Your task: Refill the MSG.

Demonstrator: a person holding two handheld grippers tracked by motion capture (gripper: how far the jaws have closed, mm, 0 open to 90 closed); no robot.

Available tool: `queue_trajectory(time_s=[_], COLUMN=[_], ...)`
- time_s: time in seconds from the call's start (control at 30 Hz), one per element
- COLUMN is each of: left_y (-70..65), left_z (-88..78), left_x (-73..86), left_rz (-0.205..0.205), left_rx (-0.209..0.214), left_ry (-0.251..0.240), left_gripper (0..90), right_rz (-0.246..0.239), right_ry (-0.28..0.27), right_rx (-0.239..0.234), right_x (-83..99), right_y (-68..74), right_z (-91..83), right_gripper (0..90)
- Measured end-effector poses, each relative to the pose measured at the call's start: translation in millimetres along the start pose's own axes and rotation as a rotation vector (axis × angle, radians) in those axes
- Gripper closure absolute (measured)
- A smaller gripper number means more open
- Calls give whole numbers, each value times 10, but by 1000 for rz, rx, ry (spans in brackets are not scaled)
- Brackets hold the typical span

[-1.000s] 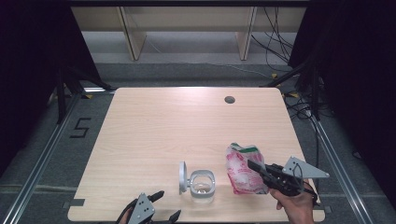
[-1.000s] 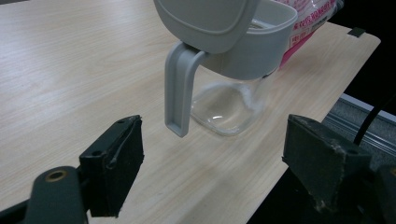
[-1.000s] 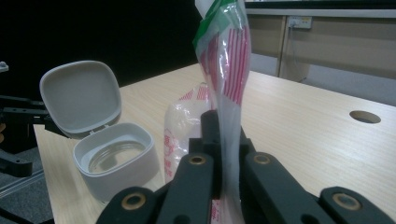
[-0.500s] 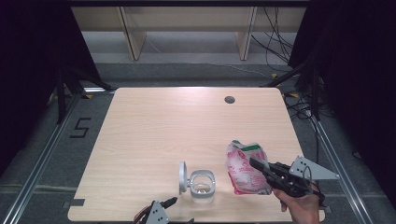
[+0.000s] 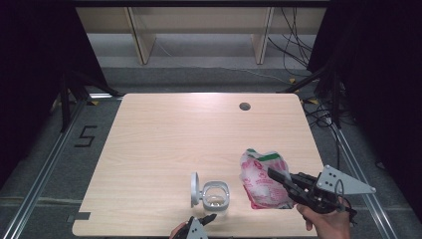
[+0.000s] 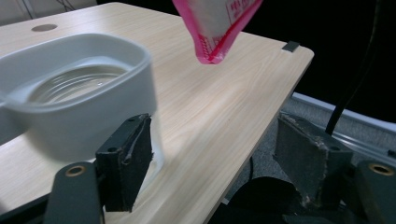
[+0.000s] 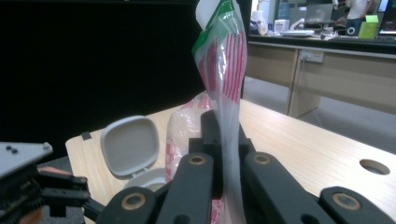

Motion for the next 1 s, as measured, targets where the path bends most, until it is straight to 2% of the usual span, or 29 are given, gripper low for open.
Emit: queue_trajectory(time_s=[0.03, 0.07, 0.1, 0.27, 0.3, 0.37, 0.4, 0.43, 0.53, 0.57, 0.6, 0.67, 0.7, 0.73, 0.77, 0.87, 0.9, 0.93, 0.97, 1.0], left_y=[0, -55, -71, -193, -214, -198, -188, -191, -214, -230, -244, -254, -227, -227, -241, -248, -261, -261, -246, -243], left_z=[0, 63, 85, 206, 256, 325, 349, 371, 416, 434, 434, 447, 446, 446, 436, 425, 441, 441, 440, 450], left_x=[0, 23, 28, -14, -47, -80, -88, -103, -125, -138, -140, -157, -158, -158, -194, -226, -260, -260, -259, -271], left_rz=[0, 12, 19, 26, 54, 48, 48, 39, 40, 31, 38, 31, 61, 61, 61, 60, 38, 38, 51, 49], left_rx=[0, 17, 3, 17, 2, -4, -6, -8, -1, 1, 1, -5, -14, -14, -8, -7, -1, -1, -3, -1], left_ry=[0, 10, 9, -13, -34, -41, -31, -40, -36, -53, -47, -53, -50, -50, -63, -76, -103, -103, -93, -103], left_gripper=[269, 272, 278, 303, 306, 313, 313, 313, 321, 323, 325, 333, 345, 355, 373, 387, 411, 424, 424, 470], right_rz=[0, -18, 6, 11, 4, -16, -13, -19, -36, -35, -46, -45, -62, -62, -64, -63, 1, 1, -46, -49], right_ry=[0, -12, -14, -15, -23, -23, -6, -27, -28, -29, -32, -23, -38, -38, -29, -25, -14, -14, -4, -8], right_rx=[0, 4, -7, -19, -33, -41, -41, -47, -51, -58, -50, -72, -64, -64, -85, -88, -108, -108, -111, -105], right_x=[0, -42, -46, -62, -74, -96, -98, -122, -164, -181, -195, -211, -231, -231, -235, -230, -199, -199, -202, -199], right_y=[0, 11, 40, 94, 140, 169, 188, 205, 248, 277, 281, 332, 334, 334, 375, 388, 453, 453, 427, 431], right_z=[0, -13, -13, -7, 9, 19, 12, 32, 44, 54, 61, 81, 97, 97, 117, 134, 156, 156, 159, 178], right_gripper=[900, 900, 900, 900, 900, 900, 900, 900, 900, 900, 900, 900, 900, 900, 900, 900, 900, 900, 900, 900])
Point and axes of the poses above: each handheld gripper's, and its own axes: z roughly forward along the jaws, x roughly out of its underside, y roughly to its left, the point moved 8 cm from there along z, roughly forward along the jaws, and after that the axes turned 12 degrees about -x, right-handed, at the moved point
